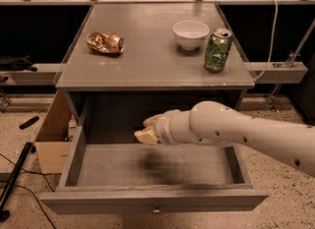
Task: Pick orange from top drawer and place on counter
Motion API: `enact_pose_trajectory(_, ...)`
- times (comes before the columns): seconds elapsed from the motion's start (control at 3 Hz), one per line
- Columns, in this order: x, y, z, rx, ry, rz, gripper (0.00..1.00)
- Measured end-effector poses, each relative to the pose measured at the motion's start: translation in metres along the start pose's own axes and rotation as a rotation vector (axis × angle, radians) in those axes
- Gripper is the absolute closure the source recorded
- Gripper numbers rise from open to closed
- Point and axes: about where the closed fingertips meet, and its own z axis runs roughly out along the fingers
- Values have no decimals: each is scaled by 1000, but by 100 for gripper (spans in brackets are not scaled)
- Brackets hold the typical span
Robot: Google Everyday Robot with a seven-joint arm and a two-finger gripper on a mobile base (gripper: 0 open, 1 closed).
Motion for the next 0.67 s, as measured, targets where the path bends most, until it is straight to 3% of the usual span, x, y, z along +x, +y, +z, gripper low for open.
enact_pose_trajectory(0.33, -58, -17, -57, 37, -43, -96, 100)
enact_pose_trajectory(0.67, -121, -29, -139, 53, -109, -181, 100)
